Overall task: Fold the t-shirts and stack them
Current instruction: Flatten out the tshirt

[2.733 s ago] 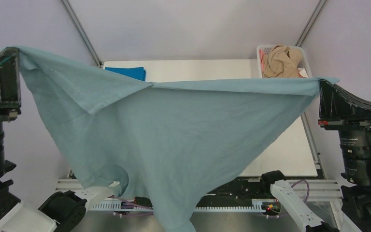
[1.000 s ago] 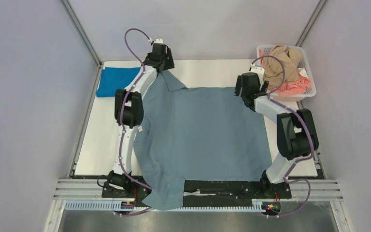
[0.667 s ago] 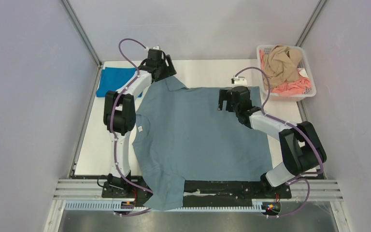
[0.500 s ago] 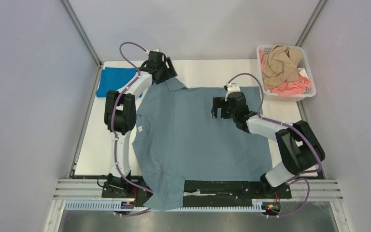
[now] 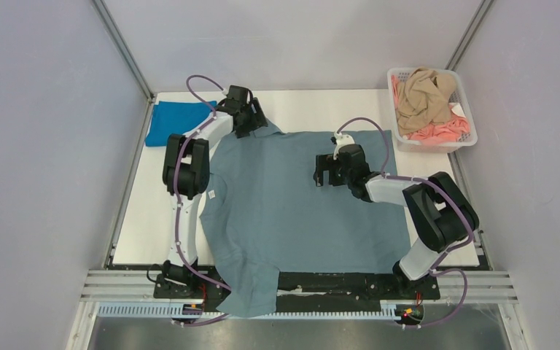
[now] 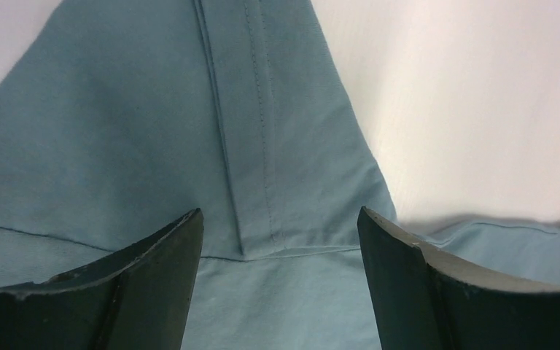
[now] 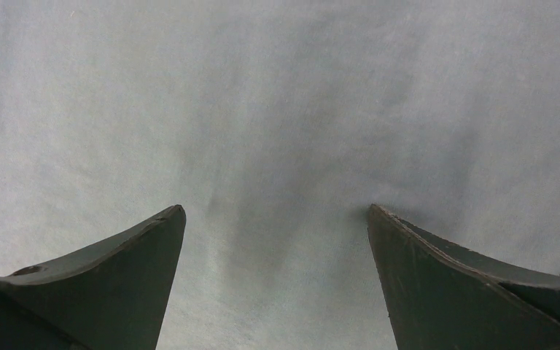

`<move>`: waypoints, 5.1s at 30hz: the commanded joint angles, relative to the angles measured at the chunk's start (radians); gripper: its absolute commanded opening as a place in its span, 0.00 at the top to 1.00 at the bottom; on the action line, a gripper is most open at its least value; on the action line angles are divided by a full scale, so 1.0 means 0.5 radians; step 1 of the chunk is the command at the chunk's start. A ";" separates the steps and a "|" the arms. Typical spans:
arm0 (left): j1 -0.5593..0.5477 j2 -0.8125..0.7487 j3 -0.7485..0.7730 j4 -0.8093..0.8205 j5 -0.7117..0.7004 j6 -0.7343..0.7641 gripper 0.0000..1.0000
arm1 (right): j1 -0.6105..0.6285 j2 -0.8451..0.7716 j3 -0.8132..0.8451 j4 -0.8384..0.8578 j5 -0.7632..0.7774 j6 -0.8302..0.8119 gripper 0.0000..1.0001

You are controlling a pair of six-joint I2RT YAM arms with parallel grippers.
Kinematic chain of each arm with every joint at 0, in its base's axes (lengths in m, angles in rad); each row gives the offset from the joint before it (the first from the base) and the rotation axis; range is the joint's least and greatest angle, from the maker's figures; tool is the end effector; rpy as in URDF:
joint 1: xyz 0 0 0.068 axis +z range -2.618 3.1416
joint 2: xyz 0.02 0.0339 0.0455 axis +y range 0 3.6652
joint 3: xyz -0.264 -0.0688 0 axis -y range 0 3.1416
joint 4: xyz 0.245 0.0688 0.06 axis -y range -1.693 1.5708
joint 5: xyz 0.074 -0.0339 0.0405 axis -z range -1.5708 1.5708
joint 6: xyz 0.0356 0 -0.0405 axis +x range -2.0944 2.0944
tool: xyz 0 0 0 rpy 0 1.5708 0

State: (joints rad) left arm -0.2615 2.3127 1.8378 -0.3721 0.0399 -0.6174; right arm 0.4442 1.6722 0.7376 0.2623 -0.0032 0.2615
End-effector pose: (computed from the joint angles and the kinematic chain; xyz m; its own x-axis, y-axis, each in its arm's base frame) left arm 0.4983 -0.1348 0.1673 -0.7545 -0.3969 -0.5227 -0.1876 0.8936 -0.4077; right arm 0.2946 0.1403 0.1465 -0.6549 -0.0254 -0.7553 -0.2719 0.9404 0.2042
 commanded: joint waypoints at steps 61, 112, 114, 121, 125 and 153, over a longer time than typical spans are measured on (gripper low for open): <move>0.011 -1.395 -2.023 0.157 -0.373 -0.330 0.16 | 0.456 1.999 2.738 0.026 0.366 -2.082 0.02; 0.011 -1.471 -2.069 0.134 -0.507 -0.317 0.16 | 0.306 1.992 2.722 0.200 0.286 -2.272 0.02; 0.011 -1.438 -2.046 0.100 -0.561 -0.318 0.16 | 0.234 2.004 2.762 0.235 0.246 -2.203 0.02; 0.011 -1.391 -1.978 0.142 -0.492 -0.291 0.16 | -0.035 2.030 2.879 0.543 0.248 -1.638 0.02; 0.011 -1.349 -1.874 0.160 -0.480 -0.259 0.15 | -0.076 1.695 2.461 0.644 0.188 -1.480 0.02; 0.008 -0.920 -1.566 0.285 -0.008 -0.250 0.17 | -0.104 -0.317 -0.381 0.420 0.680 -0.052 0.02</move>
State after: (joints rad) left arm -0.2592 1.7073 0.9749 -0.2291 -0.0048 -0.7620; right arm 0.4232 1.4708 0.5102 0.5034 0.2729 0.1753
